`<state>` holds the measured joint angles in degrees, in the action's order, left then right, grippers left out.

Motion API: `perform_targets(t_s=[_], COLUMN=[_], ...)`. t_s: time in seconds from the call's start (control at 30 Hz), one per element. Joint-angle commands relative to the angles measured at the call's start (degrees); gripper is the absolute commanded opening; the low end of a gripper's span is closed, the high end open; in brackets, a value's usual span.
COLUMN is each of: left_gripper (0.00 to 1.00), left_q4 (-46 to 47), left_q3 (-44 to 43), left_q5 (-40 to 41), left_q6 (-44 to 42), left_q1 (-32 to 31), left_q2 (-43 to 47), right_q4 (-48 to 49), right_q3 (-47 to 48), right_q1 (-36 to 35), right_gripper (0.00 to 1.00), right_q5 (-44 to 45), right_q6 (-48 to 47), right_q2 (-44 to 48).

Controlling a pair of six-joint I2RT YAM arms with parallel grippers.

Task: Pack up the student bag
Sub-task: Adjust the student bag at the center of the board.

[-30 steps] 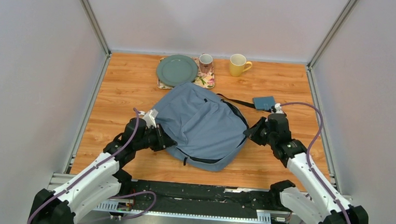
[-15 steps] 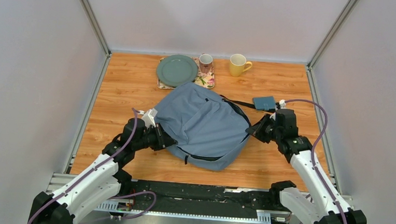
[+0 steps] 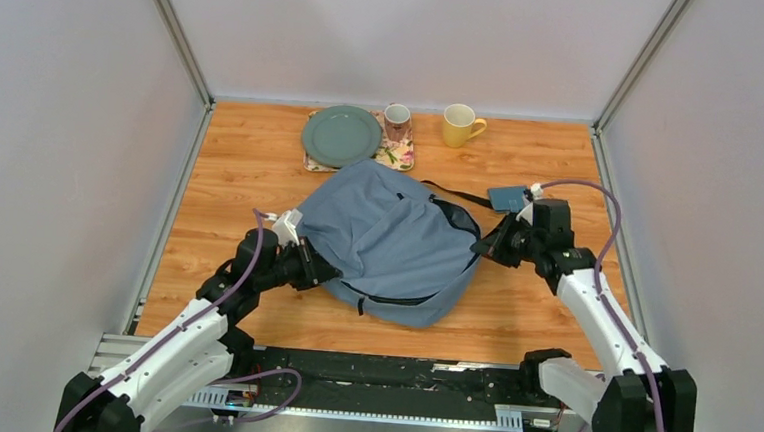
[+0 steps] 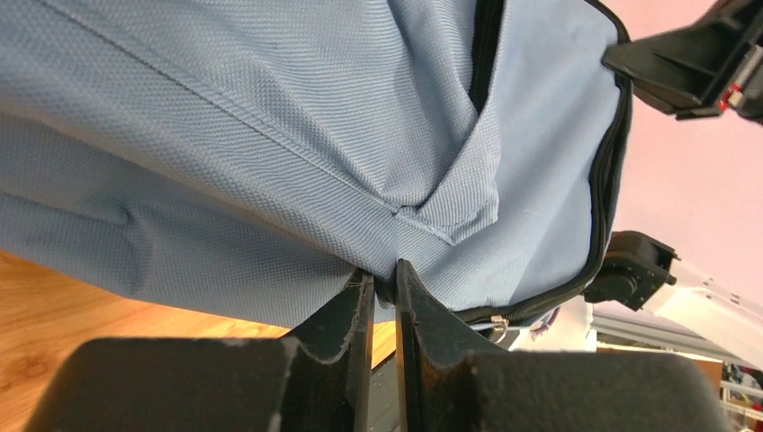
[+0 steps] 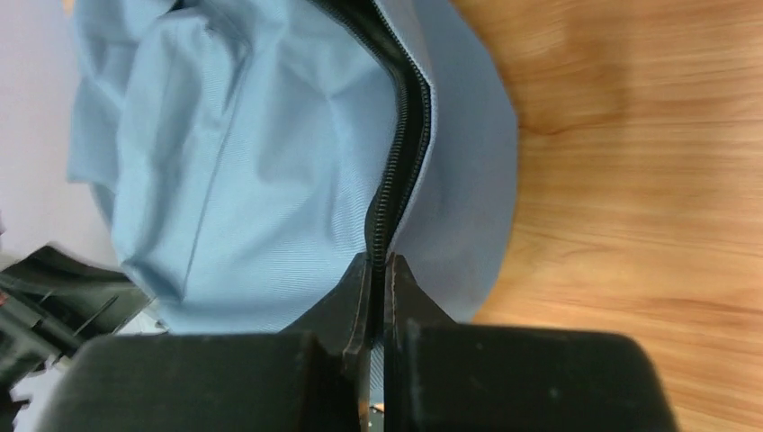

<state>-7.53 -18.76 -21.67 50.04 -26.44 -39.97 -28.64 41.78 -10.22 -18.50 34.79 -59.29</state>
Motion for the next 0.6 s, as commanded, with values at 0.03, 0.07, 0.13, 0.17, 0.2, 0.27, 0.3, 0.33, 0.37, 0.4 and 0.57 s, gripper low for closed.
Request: perform_targets(t_s=[0.03, 0.07, 0.13, 0.17, 0.2, 0.27, 0.3, 0.33, 0.37, 0.4, 0.57], left_gripper=[0.18, 0.18, 0.18, 0.18, 0.18, 0.18, 0.18, 0.18, 0.18, 0.18, 0.18], left_q4=[-2.1, -1.7, -0.9, -0.6, -0.6, -0.2, 0.1, 0.3, 0.8, 0.9, 2.1], left_q3=[0.4, 0.3, 0.6, 0.5, 0.3, 0.5, 0.7, 0.9, 1.1, 1.3, 2.0], left_q5=[2.9, 3.0, 2.6, 2.3, 2.2, 1.9, 1.8, 1.6, 1.5, 1.5, 0.6], left_q6=[-1.6, -1.4, -1.0, -1.1, -1.1, -1.0, -0.8, -0.7, -0.5, -0.3, 0.6], left_q1=[0.8, 0.8, 0.8, 0.8, 0.8, 0.8, 0.8, 0.8, 0.8, 0.8, 0.8], left_q2=[0.5, 0.3, -0.2, -0.4, -0.6, -1.0, -1.3, -1.1, -1.1, -1.1, -0.6], right_q4=[21.2, 14.1, 10.6, 5.0, 0.7, -8.5, -9.8, -10.8, -10.8, -10.6, -15.5], right_q3=[-5.7, -4.2, -1.5, -0.1, 1.8, 7.3, 7.8, 7.4, 6.8, 6.5, 7.7], right_q1=[2.2, 2.1, 3.4, 3.9, 4.0, 4.0, 4.0, 4.0, 4.0, 4.0, 4.0], right_gripper=[0.00, 0.00, 0.00, 0.00, 0.00, 0.05, 0.10, 0.18, 0.22, 0.31, 0.55], right_q5=[-14.1, -3.8, 0.8, 3.4, 4.9, 3.1, 3.4, 4.3, 5.0, 5.1, 6.6], right_q6=[2.5, -1.1, -3.0, -3.8, -4.5, -7.5, -7.2, -6.5, -6.0, -5.3, -3.7], right_q2=[14.3, 16.9, 16.7, 13.2, 10.4, 3.0, 1.8, 1.5, 2.4, 3.6, 10.3])
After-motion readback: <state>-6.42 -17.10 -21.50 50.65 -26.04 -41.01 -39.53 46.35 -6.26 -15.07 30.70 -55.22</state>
